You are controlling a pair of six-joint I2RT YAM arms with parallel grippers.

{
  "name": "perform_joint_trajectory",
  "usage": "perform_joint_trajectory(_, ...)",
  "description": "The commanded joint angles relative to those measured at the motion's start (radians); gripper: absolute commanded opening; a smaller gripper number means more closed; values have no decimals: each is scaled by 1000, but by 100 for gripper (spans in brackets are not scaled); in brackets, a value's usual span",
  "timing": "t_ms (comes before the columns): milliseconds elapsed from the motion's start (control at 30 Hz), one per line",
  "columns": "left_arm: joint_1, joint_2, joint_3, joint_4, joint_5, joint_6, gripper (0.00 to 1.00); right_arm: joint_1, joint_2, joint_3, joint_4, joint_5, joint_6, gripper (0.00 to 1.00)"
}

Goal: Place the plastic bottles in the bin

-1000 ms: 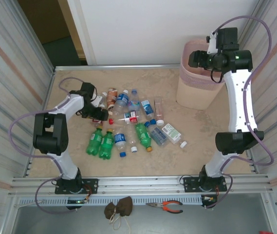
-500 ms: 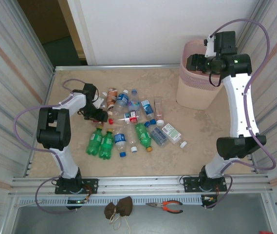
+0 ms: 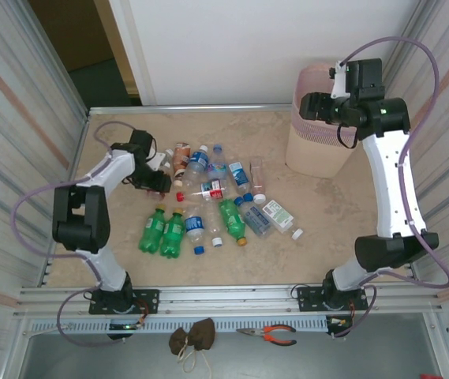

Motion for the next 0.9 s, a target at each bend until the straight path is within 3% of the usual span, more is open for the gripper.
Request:
perform_joint_trajectory(0,-8,-113,17,-10,76,-12,55,5,-99,-87,128,-76,50,78)
perform_joint_trajectory(300,-22,-379,-40,241,461,-114,52,8,-341,-462,590,-423,182,80)
perform_joint_trajectory(433,-53,-462,-63,403,611,-181,50,38,-410,-552,762,-535,218,82)
perform_joint_trajectory(667,-193,-548,-57,639,720,-223,48,160,-466,-583,898,-645,172,82)
perform_joint_trajectory(867,-325,-570,-16,760,782,-226,44,274,-504,-593,965,-661,118,84)
